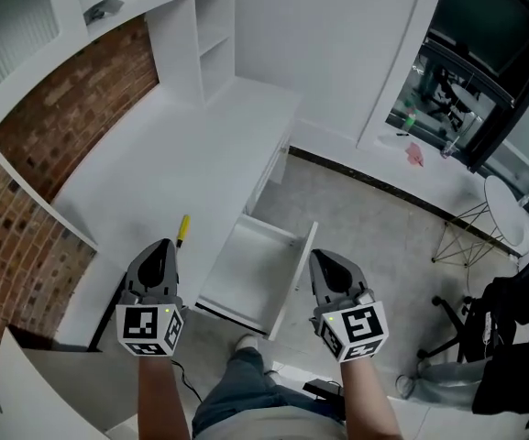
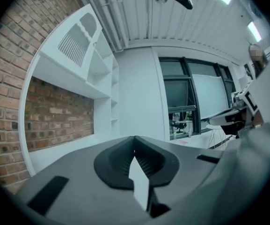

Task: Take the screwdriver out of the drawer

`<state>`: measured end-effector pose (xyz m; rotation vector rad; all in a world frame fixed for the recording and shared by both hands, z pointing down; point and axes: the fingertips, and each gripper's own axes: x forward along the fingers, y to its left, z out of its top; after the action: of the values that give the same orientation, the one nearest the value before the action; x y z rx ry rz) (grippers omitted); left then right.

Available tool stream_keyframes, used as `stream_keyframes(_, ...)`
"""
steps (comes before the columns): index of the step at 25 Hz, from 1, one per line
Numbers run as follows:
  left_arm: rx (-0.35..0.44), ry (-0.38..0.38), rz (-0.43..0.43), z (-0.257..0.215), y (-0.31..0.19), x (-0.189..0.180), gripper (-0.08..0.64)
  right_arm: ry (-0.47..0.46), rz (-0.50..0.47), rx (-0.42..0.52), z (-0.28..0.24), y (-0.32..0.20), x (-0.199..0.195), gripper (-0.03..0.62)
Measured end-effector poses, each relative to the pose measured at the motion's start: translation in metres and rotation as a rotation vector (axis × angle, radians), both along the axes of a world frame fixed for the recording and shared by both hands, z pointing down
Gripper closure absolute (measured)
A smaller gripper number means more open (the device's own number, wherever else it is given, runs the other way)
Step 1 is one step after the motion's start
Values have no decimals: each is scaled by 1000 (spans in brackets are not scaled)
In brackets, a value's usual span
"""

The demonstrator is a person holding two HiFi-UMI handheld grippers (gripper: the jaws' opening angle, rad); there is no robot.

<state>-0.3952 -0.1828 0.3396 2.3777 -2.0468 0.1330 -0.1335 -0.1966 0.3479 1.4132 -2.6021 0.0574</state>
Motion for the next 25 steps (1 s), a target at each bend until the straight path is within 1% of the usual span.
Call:
stream_keyframes(3,47,-16,22,-18,22,18,546,16,-2,65,-22,21,4,581)
stream_keyframes(7,95,-31,35,-36,53,34,546,15,4,112,-37,50,11,581)
stream_keyframes(13,144,-45,48,-51,88,50,546,13,25,127,-43,83,24,583)
stream_keyframes(19,180,-57,47,-67,105,61,546,22,33,167,-56,100,35,581)
stream_keyframes(25,206,-94,57,-77,105,67,546,26,37,192,-66,99,34,583)
